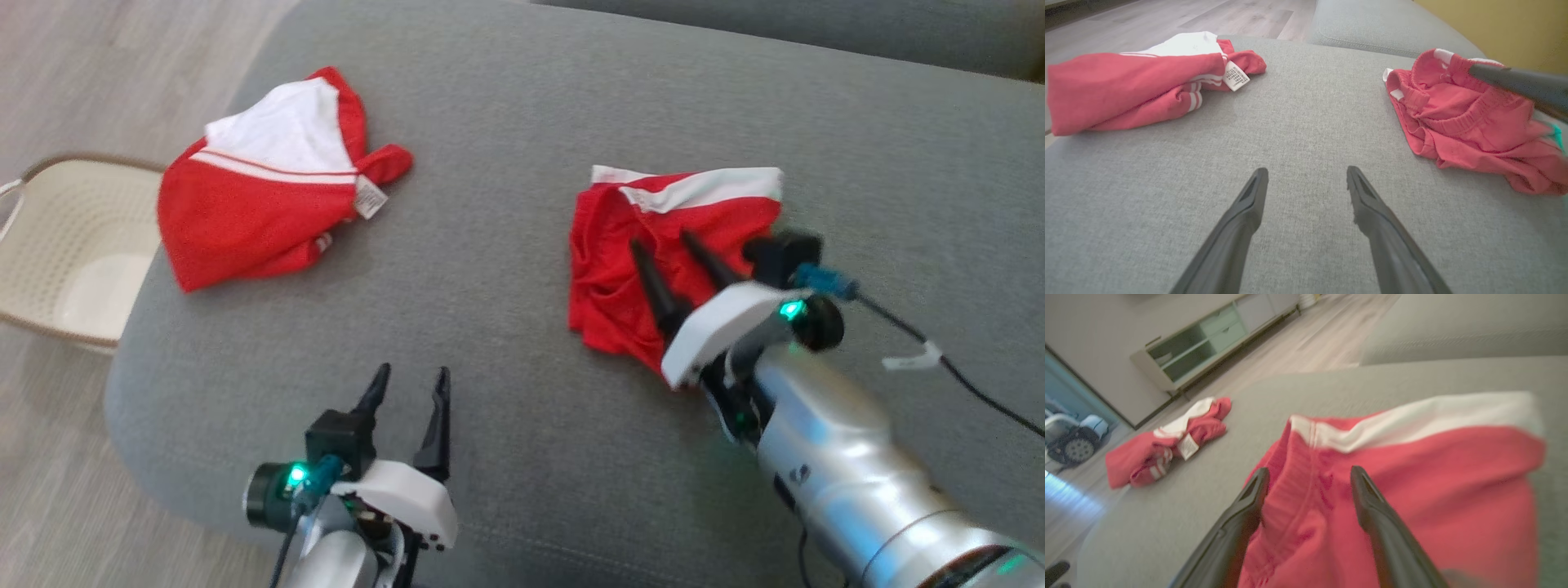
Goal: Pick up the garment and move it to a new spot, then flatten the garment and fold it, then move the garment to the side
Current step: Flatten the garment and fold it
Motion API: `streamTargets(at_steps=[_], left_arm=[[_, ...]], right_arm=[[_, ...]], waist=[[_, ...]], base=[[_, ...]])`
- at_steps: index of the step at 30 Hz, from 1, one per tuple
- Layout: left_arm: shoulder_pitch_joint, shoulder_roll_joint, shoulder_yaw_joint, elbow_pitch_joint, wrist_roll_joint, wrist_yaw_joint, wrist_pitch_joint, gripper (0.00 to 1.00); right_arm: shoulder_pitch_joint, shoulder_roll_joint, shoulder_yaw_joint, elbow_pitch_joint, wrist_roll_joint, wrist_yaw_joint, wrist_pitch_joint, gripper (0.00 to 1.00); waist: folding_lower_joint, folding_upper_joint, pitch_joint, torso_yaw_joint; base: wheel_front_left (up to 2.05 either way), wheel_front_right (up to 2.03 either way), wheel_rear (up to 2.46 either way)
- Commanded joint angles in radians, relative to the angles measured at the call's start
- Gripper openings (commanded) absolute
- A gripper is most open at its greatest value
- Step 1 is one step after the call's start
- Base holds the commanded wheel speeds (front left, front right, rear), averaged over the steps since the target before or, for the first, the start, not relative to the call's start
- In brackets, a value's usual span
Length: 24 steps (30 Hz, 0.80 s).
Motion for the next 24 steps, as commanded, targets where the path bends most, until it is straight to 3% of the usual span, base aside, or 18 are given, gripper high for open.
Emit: streamTargets(at_steps=[1, 13, 18, 24], left_arm=[[-0.022, 0.009, 0.043, -0.035, 0.010, 0.004, -0.005, 1.00], [-0.002, 0.009, 0.129, -0.060, 0.065, 0.025, -0.005, 1.00], [0.016, 0.009, 0.169, -0.064, 0.089, 0.036, -0.005, 1.00], [0.041, 0.009, 0.206, -0.061, 0.116, 0.049, -0.005, 1.00]], right_arm=[[-0.016, 0.019, -0.035, -0.048, -0.025, -0.001, -0.013, 1.00], [0.252, 0.019, -0.584, -0.386, -0.440, -0.001, -0.014, 1.00], [0.345, 0.019, -0.670, -0.456, -0.516, -0.001, -0.014, 1.00], [0.432, 0.019, -0.696, -0.509, -0.537, -0.001, -0.014, 1.00]], waist=[[0.0000, 0.0000, -0.009, -0.021], [0.0000, 0.0000, -0.059, -0.182], [0.0000, 0.0000, -0.074, -0.233], [0.0000, 0.0000, -0.091, -0.272]], base=[[0.00, 0.00, 0.00], [0.00, 0.00, 0.00], [0.00, 0.00, 0.00], [0.00, 0.00, 0.00]])
